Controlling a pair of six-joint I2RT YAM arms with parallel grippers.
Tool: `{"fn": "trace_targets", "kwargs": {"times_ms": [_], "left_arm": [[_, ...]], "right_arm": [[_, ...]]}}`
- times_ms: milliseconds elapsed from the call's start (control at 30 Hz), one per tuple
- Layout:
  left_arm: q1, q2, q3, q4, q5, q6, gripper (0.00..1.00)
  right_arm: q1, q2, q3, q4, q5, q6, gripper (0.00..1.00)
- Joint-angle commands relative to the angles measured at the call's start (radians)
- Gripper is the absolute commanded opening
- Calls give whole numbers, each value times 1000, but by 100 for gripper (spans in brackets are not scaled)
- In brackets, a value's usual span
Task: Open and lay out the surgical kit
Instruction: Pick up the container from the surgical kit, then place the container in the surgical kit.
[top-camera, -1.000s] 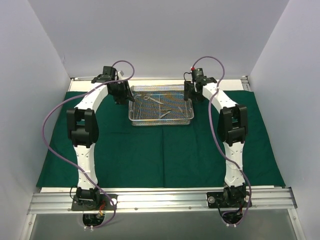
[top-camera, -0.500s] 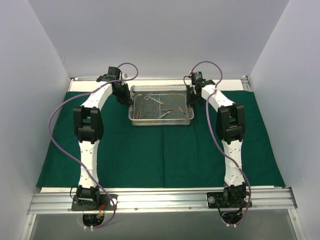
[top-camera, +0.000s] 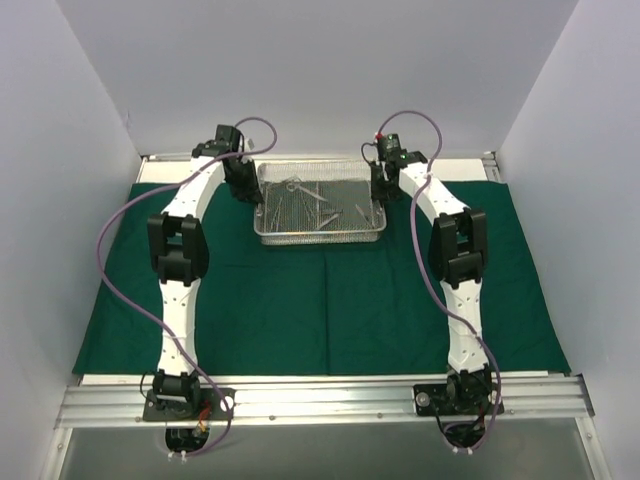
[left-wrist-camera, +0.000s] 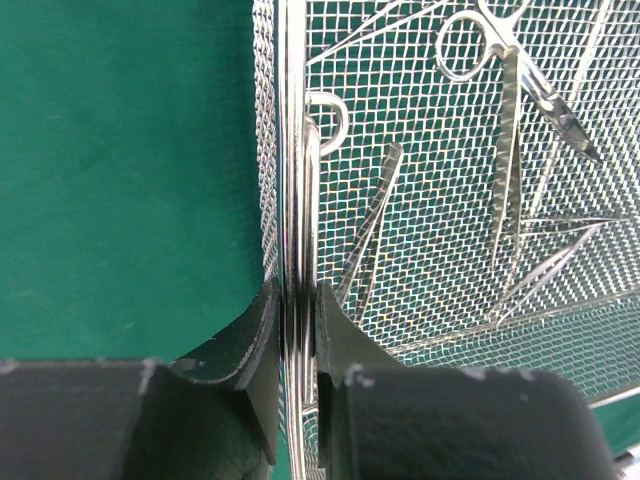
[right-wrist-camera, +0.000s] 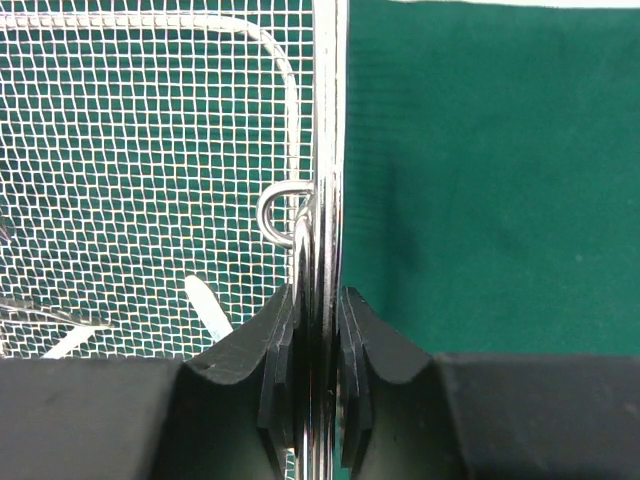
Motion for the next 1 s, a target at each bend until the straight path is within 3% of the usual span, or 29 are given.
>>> {"fn": "trace_targets", "kwargs": {"times_ms": [0,500,600,967], "left_arm": [[17,-164,59,-1,1,-11,2],[255,-376,-351,82,-24,43,2],[275,-380,-386,111,-24,47,2],[313,-299,-300,91,-18,52,2]], "right_arm": [[41,-111,86,48,-82,75,0],[293,-38,141,63,-104,120,0],[308,-6,153,67,-113,138,0],[325,45,162,72,-122,177,0]]}}
